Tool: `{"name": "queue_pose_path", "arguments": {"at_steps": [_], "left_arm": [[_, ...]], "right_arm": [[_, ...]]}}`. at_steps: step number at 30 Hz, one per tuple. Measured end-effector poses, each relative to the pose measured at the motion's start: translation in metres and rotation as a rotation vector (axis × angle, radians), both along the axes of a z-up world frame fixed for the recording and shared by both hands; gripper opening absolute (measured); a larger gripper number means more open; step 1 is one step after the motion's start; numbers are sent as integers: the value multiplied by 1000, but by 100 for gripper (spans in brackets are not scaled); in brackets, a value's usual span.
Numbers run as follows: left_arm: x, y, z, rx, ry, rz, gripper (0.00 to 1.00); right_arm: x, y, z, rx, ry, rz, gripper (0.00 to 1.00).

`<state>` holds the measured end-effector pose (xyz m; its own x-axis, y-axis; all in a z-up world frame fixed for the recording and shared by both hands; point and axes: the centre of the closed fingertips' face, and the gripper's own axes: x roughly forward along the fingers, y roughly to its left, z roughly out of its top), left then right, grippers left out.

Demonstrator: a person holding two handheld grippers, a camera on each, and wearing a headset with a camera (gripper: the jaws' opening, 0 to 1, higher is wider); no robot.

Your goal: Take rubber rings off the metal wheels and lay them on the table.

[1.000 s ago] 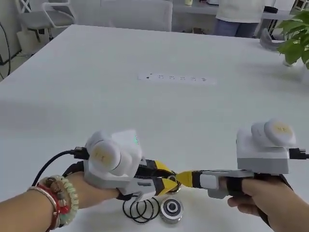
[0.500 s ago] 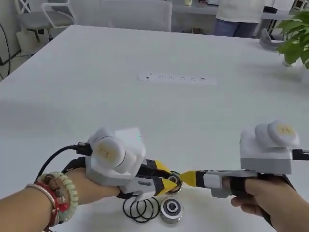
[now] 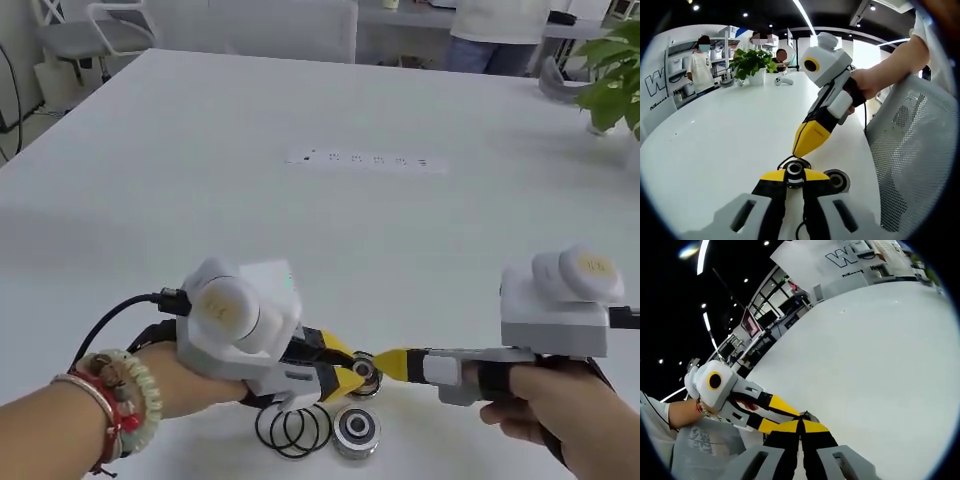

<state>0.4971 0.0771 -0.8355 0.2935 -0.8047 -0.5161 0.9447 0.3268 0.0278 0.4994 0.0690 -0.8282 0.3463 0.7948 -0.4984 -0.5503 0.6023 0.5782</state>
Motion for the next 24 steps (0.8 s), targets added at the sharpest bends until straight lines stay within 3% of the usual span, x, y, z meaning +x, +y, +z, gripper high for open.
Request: {"name": "queue_pose_path", "arguments": {"at_steps": [5, 7, 10, 24], "left_arm": [[-1, -1, 0, -2, 0, -2, 7], [-1, -1, 0, -4, 1, -1, 7], [-1, 0, 0, -8, 4, 3, 7], [-1, -1, 0, -8, 11, 5, 7]], "right_arm": [[0, 5, 6, 21, -12, 6, 0], [0, 11, 18, 101, -2, -4, 0], [2, 7, 14, 64, -21, -3, 0], [5, -1, 7, 28, -8, -29, 0]]}}
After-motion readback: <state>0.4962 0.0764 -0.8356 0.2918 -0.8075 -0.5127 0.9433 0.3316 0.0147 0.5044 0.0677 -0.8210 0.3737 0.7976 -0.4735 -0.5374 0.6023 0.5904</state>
